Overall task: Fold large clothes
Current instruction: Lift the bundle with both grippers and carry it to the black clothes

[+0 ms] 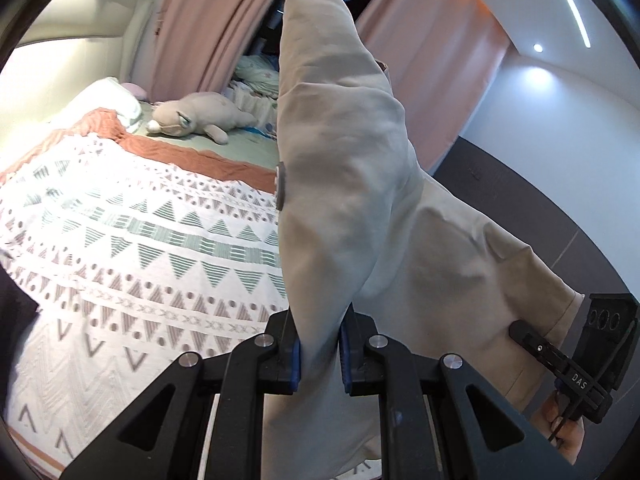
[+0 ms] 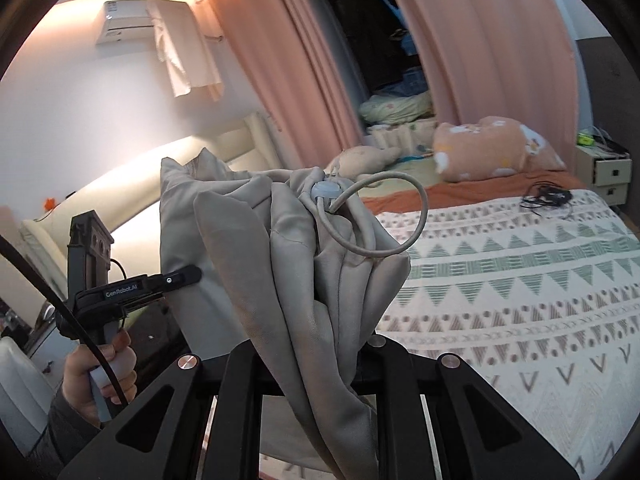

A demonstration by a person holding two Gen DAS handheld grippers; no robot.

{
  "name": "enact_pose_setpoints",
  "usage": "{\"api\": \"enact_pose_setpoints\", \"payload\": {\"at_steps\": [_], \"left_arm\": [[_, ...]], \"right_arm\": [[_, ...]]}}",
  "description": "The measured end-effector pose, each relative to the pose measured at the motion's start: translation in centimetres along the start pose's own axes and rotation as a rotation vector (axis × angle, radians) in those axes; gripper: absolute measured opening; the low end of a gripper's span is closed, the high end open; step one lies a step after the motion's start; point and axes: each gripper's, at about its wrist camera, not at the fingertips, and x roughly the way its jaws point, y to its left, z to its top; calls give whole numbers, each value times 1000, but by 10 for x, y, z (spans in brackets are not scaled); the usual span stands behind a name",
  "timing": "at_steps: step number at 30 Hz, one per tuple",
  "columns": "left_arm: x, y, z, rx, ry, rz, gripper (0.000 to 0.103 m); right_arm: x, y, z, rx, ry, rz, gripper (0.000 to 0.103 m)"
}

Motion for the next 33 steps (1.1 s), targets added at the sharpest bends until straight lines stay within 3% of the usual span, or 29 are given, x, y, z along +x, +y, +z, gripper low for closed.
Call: {"api": "enact_pose_setpoints", "payload": {"at_steps": [8, 22, 33], "left_arm": [[-73, 60, 28, -25, -93, 98, 16], [-178, 160, 56, -104, -205, 275, 15], [-270, 214, 65, -135, -293, 462, 15]], "right_arm": [[42, 53, 12, -87, 6, 95, 11], [145, 108, 48, -196, 63, 277, 11], [197, 181, 49, -295, 131, 447, 11]]}}
